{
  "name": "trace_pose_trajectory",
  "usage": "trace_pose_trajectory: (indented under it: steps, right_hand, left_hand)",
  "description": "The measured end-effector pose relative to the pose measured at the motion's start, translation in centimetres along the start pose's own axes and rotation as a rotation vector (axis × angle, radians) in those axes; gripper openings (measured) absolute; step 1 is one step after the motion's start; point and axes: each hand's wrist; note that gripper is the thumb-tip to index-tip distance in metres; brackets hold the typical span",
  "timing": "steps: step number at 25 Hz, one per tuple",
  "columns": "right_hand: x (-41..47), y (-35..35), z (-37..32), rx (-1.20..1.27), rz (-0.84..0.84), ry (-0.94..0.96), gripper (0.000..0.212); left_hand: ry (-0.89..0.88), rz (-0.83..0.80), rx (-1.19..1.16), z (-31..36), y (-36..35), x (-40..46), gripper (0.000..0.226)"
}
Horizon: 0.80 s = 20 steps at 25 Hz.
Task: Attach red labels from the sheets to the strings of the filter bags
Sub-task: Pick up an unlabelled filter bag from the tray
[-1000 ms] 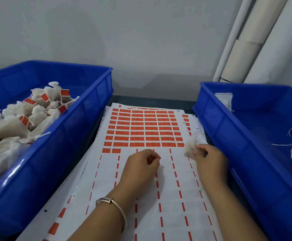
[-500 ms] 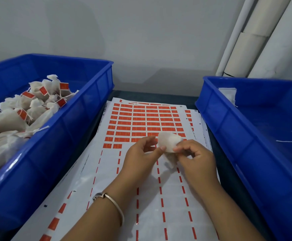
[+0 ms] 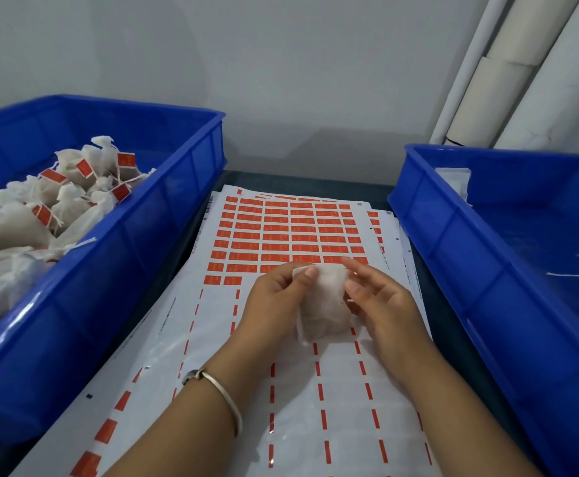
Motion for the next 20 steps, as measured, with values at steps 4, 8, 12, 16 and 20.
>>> trace_pose_trajectory:
  steps: [4,8,12,16,20]
  right_hand:
    - [0.2,0.4,0.3,0.031,0.064,-0.008,0.027]
    - [0.3,0.9,0.0,0.069,0.141,0.011,0.028]
    - [-0.2,0.3,-0.4,0.018,0.196,0.097,0.020]
    - [-0.8,-0.4,-0.9,-0.099,0.194,0.191,0.012]
    - [-1.0,-0.5,-0.9,-0.127,0.197,0.222,0.007]
  left_hand:
    - [0.021,-0.012,-0.002,-0.1,-0.1,0.0,0.015]
    - [0.073,-0.006,-0.015,-0.1,-0.1,-0.1,0.011]
    - [0.127,-0.055,-0.007,0.0,0.0,-0.2,0.014]
    - [0.078,-0.186,0.059,0.5,-0.2,-0.9,0.021]
    - [0.038,-0.240,0.093,0.3,-0.2,-0.8,0.018]
Point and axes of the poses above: each hand's wrist, its own x-axis towards the middle knuckle, its own y-axis out of the back of the hand, z = x × y, and after that the axes turned 4 degrees about -y, right-handed
